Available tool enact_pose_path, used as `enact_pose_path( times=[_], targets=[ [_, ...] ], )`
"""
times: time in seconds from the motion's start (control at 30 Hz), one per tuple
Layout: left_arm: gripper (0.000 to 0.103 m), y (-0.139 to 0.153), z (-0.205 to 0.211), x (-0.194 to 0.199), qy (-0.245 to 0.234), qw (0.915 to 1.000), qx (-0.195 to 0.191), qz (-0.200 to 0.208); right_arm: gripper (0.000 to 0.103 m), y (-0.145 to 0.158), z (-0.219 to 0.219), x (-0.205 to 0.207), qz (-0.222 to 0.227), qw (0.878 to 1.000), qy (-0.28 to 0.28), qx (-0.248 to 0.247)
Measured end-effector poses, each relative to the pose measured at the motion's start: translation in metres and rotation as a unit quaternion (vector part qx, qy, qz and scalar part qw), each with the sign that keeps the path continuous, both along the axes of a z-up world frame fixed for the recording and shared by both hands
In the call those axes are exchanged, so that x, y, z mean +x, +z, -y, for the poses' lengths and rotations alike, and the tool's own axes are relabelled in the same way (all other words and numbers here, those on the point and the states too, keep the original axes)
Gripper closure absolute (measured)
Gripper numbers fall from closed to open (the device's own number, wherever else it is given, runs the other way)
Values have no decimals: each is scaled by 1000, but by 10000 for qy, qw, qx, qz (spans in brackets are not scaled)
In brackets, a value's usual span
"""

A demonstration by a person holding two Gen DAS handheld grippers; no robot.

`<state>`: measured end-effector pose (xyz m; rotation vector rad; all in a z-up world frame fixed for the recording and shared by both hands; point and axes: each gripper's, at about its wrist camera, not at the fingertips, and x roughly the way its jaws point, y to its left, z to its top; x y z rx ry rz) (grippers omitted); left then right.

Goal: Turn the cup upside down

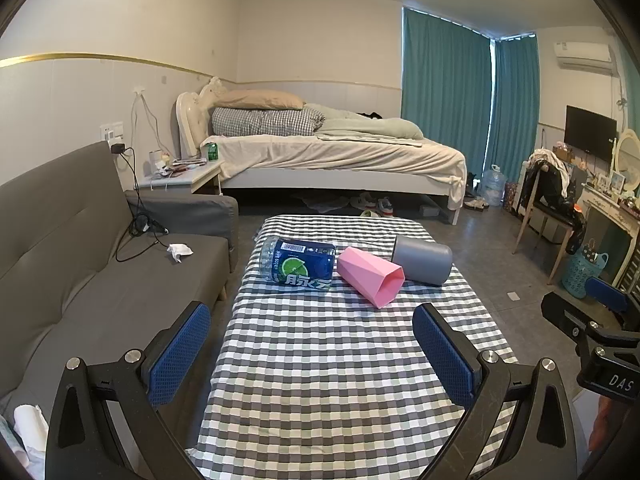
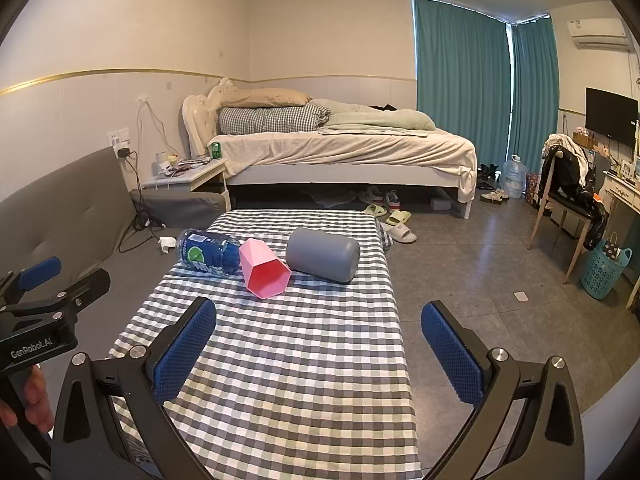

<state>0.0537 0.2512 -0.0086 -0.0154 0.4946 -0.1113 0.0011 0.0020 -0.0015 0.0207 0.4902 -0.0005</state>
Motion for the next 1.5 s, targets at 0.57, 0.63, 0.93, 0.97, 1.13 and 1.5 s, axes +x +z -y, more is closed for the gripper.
enact_pose_path(
  times=[0.57,0.63,0.93,0.97,1.13,1.5],
  targets=[
    [0,-1,0,0,-8,10000,-6,-1,0,-1,-2,-1,-15,10000,47,6],
    [0,-1,0,0,-3,10000,-7,-3,0,-1,-2,-1,-19,10000,41,3],
    [0,-2,0,0,-9,10000,-13,-9,0,0,-2,-1,-31,10000,42,11],
    [0,-2,0,0,-10,10000,-16,-11,0,0,-1,-1,-32,10000,43,15],
    [0,-3,1,0,-9,10000,-12,-17,0,0,-1,0,-32,10000,43,2],
    [0,-3,1,13,54,9998,139,-135,0,0,4,10,-136,9996,182,-145]
  ],
)
